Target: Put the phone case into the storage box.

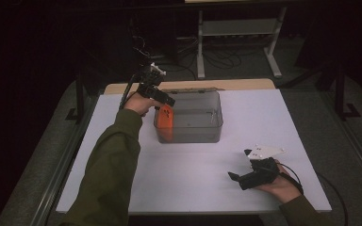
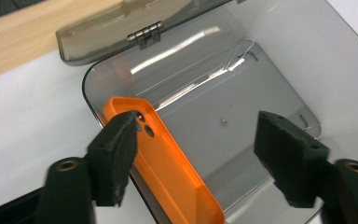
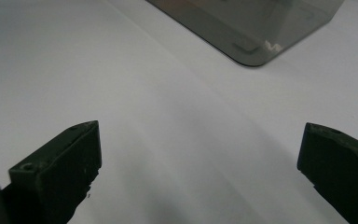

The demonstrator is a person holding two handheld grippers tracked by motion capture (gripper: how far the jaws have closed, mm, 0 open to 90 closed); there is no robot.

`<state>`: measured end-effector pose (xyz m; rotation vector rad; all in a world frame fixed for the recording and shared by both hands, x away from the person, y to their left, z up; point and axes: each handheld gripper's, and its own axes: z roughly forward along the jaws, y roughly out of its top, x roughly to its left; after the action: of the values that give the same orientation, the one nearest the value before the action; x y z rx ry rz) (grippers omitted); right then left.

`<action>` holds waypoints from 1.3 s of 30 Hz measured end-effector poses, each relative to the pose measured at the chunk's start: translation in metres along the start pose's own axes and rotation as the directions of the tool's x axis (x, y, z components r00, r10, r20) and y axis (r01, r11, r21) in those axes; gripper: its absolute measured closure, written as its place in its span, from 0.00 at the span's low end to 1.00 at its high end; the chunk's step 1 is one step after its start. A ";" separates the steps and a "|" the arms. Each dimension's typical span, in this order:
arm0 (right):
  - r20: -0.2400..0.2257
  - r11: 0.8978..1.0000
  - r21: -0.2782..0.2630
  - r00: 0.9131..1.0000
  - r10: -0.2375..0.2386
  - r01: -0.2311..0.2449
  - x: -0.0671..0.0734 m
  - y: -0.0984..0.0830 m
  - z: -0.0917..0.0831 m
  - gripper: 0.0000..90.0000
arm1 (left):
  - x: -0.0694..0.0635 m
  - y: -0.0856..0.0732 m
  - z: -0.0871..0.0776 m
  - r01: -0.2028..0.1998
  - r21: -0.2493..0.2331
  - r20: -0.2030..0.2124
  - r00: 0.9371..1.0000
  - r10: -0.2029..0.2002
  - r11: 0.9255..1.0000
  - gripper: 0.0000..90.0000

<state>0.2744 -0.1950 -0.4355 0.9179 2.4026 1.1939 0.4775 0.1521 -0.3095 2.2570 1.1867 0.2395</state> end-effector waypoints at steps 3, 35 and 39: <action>0.000 1.000 0.004 1.000 -0.001 0.001 0.000 0.000 0.001 0.00 | -0.001 -0.006 -0.002 -0.033 -0.019 0.009 0.999 0.033 0.999 0.22; 0.005 1.000 0.013 1.000 -0.004 0.004 0.001 -0.001 0.002 0.00 | 0.005 -0.078 -0.040 -0.175 -0.216 0.099 0.975 0.200 0.961 0.00; 0.006 1.000 0.013 1.000 -0.002 0.002 0.001 -0.001 0.002 0.00 | 0.006 -0.089 -0.042 -0.177 -0.222 0.092 0.975 0.202 0.959 0.00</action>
<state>0.2747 -0.1938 -0.4370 0.9215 2.4087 1.1752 0.4019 0.2129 -0.3262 2.1647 0.8437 0.2933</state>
